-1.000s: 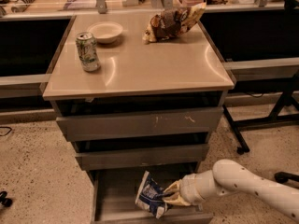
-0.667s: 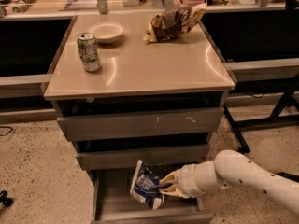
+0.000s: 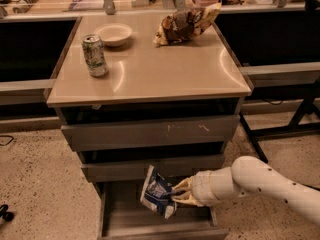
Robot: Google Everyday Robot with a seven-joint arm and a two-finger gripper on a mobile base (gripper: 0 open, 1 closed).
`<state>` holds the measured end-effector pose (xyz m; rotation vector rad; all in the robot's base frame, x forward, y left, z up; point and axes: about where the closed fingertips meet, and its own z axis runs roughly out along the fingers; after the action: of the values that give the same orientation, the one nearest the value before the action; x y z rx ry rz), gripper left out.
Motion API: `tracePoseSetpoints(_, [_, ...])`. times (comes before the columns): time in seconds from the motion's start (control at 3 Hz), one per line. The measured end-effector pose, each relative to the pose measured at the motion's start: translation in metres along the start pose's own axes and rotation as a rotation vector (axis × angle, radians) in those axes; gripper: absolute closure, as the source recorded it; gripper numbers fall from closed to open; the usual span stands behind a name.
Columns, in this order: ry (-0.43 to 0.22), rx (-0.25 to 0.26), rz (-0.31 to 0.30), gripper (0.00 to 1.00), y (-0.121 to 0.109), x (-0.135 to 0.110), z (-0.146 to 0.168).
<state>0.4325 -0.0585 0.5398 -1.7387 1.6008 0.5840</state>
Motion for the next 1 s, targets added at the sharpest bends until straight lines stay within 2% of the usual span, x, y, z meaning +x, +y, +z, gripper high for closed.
tracePoseSetpoints(0.33, [0.002,0.030,0.005,1.00,-0.040,-0.031,-0.022])
tracePoseSetpoints(0.67, [0.007,0.060,-0.014,1.00,-0.075,-0.092,-0.056])
tracePoseSetpoints(1.0, [0.042,0.071,-0.060,1.00,-0.085,-0.164,-0.090])
